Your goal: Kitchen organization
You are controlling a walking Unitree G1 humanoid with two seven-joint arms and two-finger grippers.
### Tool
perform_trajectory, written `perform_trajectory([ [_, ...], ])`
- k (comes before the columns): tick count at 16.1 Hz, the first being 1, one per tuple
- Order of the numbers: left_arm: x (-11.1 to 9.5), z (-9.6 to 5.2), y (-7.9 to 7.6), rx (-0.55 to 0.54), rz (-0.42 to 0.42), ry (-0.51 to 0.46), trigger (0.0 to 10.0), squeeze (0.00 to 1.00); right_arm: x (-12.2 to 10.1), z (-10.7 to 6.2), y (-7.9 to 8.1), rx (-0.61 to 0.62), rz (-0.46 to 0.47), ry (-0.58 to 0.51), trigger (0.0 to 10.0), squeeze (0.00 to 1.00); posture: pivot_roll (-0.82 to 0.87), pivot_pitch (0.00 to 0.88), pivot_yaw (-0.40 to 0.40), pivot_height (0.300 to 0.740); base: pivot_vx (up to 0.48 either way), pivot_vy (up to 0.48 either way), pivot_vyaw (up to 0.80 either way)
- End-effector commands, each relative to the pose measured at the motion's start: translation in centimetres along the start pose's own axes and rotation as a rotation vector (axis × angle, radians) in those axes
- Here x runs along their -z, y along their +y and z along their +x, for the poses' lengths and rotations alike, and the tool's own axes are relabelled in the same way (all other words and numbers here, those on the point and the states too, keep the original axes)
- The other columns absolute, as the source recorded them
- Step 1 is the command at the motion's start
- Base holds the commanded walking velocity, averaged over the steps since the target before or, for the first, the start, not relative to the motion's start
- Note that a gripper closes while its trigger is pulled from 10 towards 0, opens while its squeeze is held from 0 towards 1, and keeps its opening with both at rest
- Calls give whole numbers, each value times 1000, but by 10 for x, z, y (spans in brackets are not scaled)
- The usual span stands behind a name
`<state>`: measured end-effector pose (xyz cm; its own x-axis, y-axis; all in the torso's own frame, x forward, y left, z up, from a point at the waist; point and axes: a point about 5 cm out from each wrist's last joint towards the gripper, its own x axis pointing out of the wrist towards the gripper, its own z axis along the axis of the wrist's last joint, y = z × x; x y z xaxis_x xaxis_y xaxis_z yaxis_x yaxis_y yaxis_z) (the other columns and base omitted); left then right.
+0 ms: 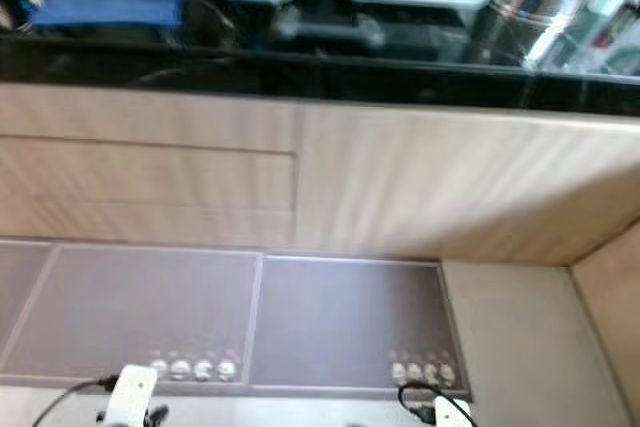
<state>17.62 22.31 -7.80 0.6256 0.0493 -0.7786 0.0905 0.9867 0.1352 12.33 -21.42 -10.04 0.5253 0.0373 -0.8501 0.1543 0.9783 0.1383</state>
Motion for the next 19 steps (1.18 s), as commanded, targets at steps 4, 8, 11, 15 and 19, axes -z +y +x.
perform_trajectory([
  [4, 13, -2, -8, 23, 8, 42, 10000, 0, -5, 2, 2, 14, 7, -6, 10000, 0, -16, 109, -55, 740, 0, -377, 0],
  [8, 11, -2, -9, 24, 7, 36, 10000, 0, -10, 9, 25, -8, 4, -9, 10000, 0, -19, 113, -59, 740, 0, -377, 0],
  [11, 10, -2, -9, 17, 11, 37, 10000, 0, -10, 11, 34, -17, 5, -11, 10000, 0, -33, 117, -53, 740, 0, -126, 0],
  [15, 11, -2, -6, 27, 1, 41, 10000, 0, -6, 11, 40, -22, 9, -10, 10000, 0, -36, 117, -37, 740, 0, 0, 0],
  [19, 9, -2, -4, 33, 13, 41, 10000, 0, -18, 16, 52, -30, 11, -29, 10000, 0, -40, 107, -24, 740, 0, 0, 0],
])
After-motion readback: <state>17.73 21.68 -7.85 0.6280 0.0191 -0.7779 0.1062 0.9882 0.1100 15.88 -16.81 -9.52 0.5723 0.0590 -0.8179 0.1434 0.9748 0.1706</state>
